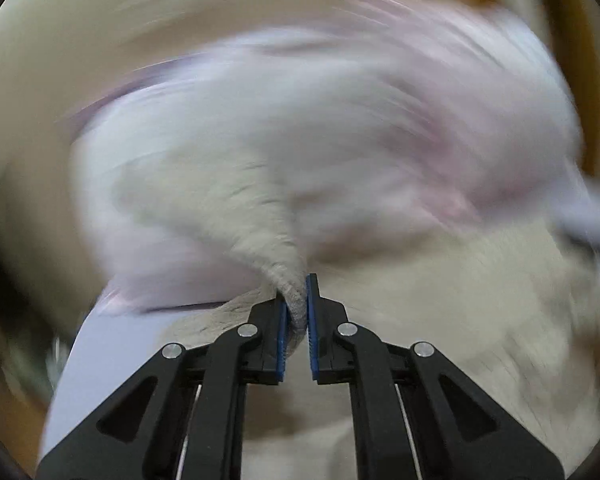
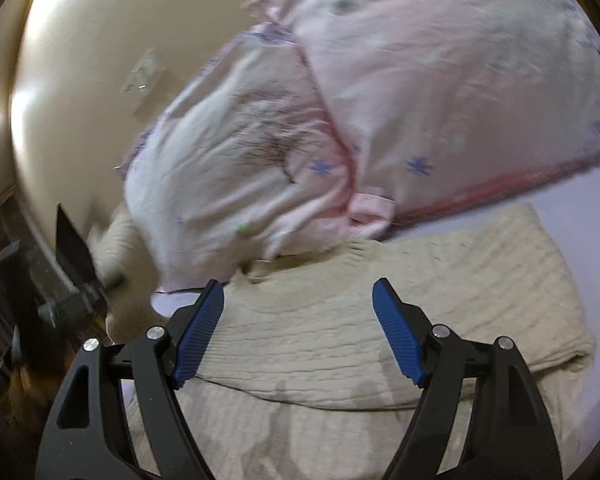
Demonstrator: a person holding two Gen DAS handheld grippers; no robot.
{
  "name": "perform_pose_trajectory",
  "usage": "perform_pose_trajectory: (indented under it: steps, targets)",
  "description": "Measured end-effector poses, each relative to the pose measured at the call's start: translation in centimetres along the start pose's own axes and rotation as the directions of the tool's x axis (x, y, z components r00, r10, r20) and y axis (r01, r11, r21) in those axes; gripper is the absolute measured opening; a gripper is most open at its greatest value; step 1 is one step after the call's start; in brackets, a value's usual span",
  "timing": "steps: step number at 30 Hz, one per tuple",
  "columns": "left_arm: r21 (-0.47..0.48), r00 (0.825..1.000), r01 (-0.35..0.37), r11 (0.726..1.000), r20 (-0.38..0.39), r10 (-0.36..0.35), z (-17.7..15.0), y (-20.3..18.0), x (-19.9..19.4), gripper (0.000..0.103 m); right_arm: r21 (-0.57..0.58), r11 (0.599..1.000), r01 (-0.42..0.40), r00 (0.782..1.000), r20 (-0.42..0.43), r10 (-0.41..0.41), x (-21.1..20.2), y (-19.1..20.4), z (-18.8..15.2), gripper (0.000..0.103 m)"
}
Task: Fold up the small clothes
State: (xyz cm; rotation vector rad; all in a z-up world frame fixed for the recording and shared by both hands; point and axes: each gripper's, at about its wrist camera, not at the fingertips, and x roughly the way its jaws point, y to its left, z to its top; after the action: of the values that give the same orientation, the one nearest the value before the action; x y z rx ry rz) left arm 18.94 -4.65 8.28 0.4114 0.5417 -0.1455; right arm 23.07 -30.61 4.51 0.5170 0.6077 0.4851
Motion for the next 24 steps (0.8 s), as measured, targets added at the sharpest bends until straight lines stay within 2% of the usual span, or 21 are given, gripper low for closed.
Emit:
perform_pose_trajectory:
  steps: [1,3,4,5,6,7,8,9,10,14,15,16,17,18,20,22,23,24]
  targets:
    - [0.101,1.000,0.023,0.995,-0.023,-0.021,-0.4,-3.3,0.7,0.009,0.018,1.000,0.003,1.000,-0.002,-0.003,0.0,-0.4,0.0,0.077]
    - [0.284,0.999,0.040,0.958,-0.043,-0.029,-2.2,-8.6,1.4,0.009,0.055,0.998,0.006,1.000,-0.004,-0.006,-0.1,-1.4,0.1,0.077]
    - [0.317,0.999,0.041,0.947,-0.044,-0.029,-2.9,-9.7,1.2,0.009,0.072,0.997,0.005,1.000,-0.006,-0.004,-0.2,-1.9,0.1,0.076]
    - [0.302,0.997,0.069,0.951,-0.050,-0.056,-3.2,-9.4,0.7,0.010,0.085,0.996,0.005,1.000,-0.011,-0.004,-0.2,-2.2,0.1,0.075]
    - [0.260,0.994,0.104,0.960,-0.057,-0.092,-3.3,-8.5,0.0,0.012,0.096,0.995,0.006,1.000,-0.020,-0.004,-0.2,-2.5,0.1,0.068]
    - [0.212,0.992,0.124,0.969,-0.059,-0.114,-3.3,-7.2,-0.7,0.021,0.102,0.995,0.011,0.999,-0.032,-0.008,0.0,-2.7,0.1,0.056]
    - [0.171,0.991,0.132,0.976,-0.057,-0.124,-3.4,-5.9,-1.2,0.035,0.109,0.994,0.026,0.998,-0.057,-0.019,0.3,-2.8,0.0,0.050]
    - [0.106,0.990,0.135,0.985,-0.047,-0.130,-3.6,-3.9,-2.2,0.041,0.118,0.992,0.039,0.996,-0.084,-0.030,0.6,-3.0,-0.1,0.041]
    - [0.050,0.991,0.131,0.990,-0.041,-0.130,-4.2,-1.8,-3.3,0.045,0.131,0.990,0.058,0.991,-0.130,-0.041,1.1,-3.2,-0.3,0.036]
    - [-0.065,0.986,0.117,0.991,-0.109,-0.124,-7.1,3.3,-5.0,0.048,0.113,0.990,0.088,0.967,-0.250,-0.057,2.9,-2.8,-1.3,0.031]
    - [-0.084,0.984,0.119,0.989,-0.124,-0.129,-7.6,3.9,-4.9,0.049,0.086,0.991,0.102,0.958,-0.276,-0.075,3.4,-2.4,-1.5,0.023]
    - [-0.118,0.979,0.125,0.985,-0.146,-0.142,-8.8,4.7,-5.4,0.050,0.038,0.992,0.123,0.946,-0.306,-0.105,4.1,-1.7,-2.0,0.004]
    - [-0.144,0.975,0.134,0.980,-0.160,-0.156,-9.8,5.0,-6.1,0.050,-0.001,0.992,0.123,0.941,-0.318,-0.117,4.5,-0.9,-2.2,0.003]
    - [-0.180,0.968,0.148,0.972,-0.175,-0.180,-10.9,5.5,-6.6,0.050,-0.039,0.992,0.119,0.943,-0.310,-0.125,4.5,-0.1,-2.3,0.002]
    - [-0.207,0.964,0.158,0.965,-0.181,-0.197,-11.6,6.3,-6.8,0.050,-0.121,0.978,0.171,0.959,-0.209,-0.193,3.1,1.4,-1.2,0.002]
    - [-0.220,0.964,0.157,0.963,-0.176,-0.197,-12.3,6.5,-7.5,0.053,-0.075,0.973,0.216,0.968,-0.113,-0.224,0.8,1.0,0.6,0.002]
    - [-0.232,0.964,0.160,0.959,-0.171,-0.202,-12.6,6.7,-7.8,0.055,-0.061,0.964,0.259,0.961,-0.086,-0.263,0.3,0.7,1.3,0.002]
    - [-0.243,0.964,0.163,0.956,-0.168,-0.207,-12.8,6.8,-8.0,0.056,-0.052,0.946,0.321,0.945,-0.053,-0.323,-0.3,0.3,1.9,0.002]
